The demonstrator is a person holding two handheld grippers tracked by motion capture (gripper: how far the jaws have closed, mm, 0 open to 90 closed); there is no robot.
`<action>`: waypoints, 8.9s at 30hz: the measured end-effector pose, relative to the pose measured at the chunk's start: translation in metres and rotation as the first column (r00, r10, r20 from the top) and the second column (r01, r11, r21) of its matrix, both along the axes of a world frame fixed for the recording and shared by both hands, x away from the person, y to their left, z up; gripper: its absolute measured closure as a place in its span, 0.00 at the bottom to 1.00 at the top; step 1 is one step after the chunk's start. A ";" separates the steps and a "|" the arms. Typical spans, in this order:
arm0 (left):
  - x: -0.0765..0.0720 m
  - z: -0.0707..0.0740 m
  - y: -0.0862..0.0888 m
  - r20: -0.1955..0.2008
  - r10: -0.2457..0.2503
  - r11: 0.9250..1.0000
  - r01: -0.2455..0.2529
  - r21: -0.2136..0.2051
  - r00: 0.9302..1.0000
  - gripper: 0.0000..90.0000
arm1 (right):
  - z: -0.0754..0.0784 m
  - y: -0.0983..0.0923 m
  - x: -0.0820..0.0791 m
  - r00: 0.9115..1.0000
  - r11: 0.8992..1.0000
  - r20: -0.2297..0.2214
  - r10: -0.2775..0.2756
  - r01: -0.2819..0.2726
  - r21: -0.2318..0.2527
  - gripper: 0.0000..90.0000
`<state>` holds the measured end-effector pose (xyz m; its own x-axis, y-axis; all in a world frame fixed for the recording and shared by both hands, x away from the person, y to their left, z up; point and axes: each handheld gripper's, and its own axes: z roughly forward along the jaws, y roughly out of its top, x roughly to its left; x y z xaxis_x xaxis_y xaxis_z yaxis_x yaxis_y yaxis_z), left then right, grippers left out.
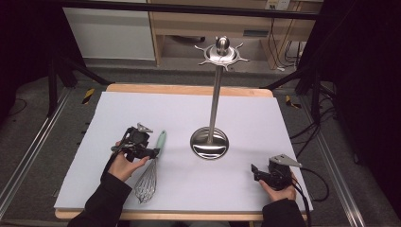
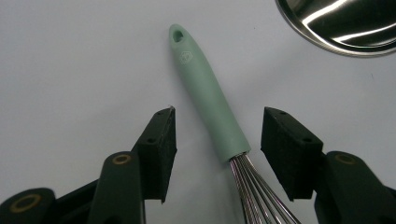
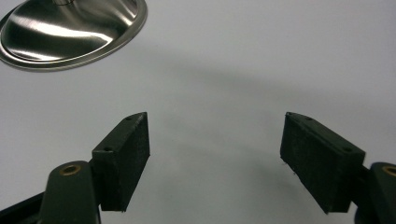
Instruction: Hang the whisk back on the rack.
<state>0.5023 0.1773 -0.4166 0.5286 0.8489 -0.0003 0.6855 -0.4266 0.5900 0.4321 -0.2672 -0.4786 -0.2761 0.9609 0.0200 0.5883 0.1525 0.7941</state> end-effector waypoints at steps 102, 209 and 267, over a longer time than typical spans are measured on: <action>0.013 -0.029 -0.029 -0.278 0.013 0.993 0.020 0.116 0.961 0.75 | -0.002 0.003 0.002 0.997 0.998 -0.052 0.057 -0.057 -0.004 0.35; -0.079 0.129 -0.077 0.538 -0.153 0.870 0.371 -0.324 0.829 0.77 | 0.001 0.003 0.001 0.998 0.998 -0.031 0.063 -0.062 0.007 0.35; -0.027 0.159 -0.138 0.515 -0.187 0.874 0.380 -0.301 0.837 0.77 | 0.002 0.000 0.001 0.997 0.997 -0.027 0.070 -0.069 0.021 0.35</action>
<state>0.4753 0.0393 -0.2576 0.7653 0.6435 0.0161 0.1789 -0.2367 0.9550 0.4334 -0.2668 -0.4770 -0.3412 0.9388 0.0479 0.5990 0.1779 0.7808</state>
